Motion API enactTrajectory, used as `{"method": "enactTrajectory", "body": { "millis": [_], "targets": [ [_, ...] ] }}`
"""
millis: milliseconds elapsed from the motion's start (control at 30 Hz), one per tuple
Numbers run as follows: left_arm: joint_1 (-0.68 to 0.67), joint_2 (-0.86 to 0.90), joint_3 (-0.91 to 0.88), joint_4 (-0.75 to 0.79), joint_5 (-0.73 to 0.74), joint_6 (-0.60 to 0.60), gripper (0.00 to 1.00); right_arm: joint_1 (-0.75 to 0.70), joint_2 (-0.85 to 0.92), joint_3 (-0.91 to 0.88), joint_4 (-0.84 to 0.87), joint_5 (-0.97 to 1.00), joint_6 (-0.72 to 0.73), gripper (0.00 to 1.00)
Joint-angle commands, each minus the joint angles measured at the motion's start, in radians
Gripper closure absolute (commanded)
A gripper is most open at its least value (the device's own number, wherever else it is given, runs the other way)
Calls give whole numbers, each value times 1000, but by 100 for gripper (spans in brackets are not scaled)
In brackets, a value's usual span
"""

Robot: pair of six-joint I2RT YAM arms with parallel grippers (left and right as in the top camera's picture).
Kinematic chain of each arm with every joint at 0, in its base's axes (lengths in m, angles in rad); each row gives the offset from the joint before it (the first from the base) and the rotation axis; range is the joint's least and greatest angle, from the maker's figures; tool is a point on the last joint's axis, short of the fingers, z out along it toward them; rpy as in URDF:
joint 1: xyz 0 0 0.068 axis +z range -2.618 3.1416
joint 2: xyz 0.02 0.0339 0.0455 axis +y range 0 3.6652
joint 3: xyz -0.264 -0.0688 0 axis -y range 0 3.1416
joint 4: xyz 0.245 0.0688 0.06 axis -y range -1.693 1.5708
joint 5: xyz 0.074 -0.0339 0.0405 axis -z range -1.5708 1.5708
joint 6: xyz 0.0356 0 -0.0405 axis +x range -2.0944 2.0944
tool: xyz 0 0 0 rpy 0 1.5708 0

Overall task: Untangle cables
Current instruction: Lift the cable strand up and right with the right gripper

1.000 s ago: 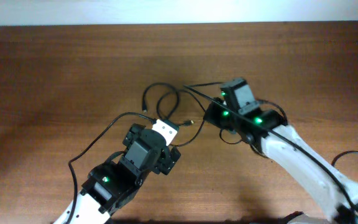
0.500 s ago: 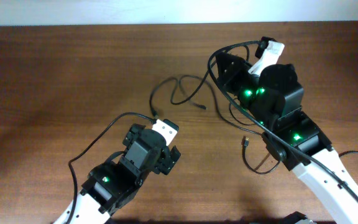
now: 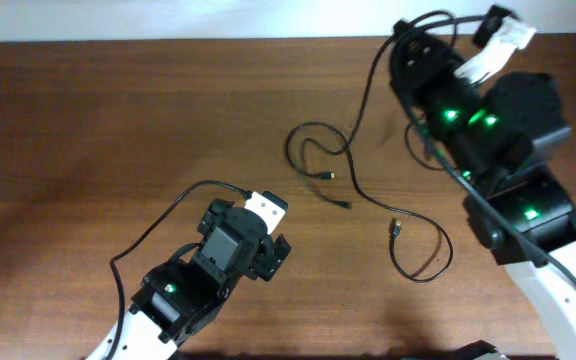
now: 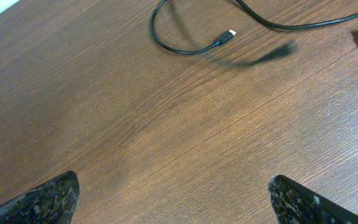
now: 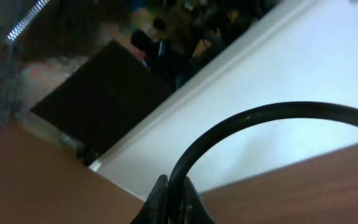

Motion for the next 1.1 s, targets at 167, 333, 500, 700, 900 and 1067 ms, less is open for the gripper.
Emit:
{"method": "enactTrajectory", "body": {
  "millis": [167, 333, 500, 700, 900, 1067],
  "targets": [
    [3, -7, 3, 1, -10, -3, 1, -120, -13, 171, -1, -8, -16, 96],
    [3, -7, 3, 1, -10, -3, 1, -261, 2, 173, -21, -5, -19, 96],
    [3, -7, 3, 1, -10, -3, 1, -412, 48, 173, -123, -5, -19, 96],
    [3, -7, 3, 2, -10, -3, 1, -547, 99, 173, -161, -5, -69, 96],
    [3, -7, 3, 2, -10, -3, 1, -673, 151, 173, -159, -4, -84, 96],
    [3, -7, 3, 2, -10, -3, 2, -759, 231, 173, -141, -5, -155, 96]
  ]
}}
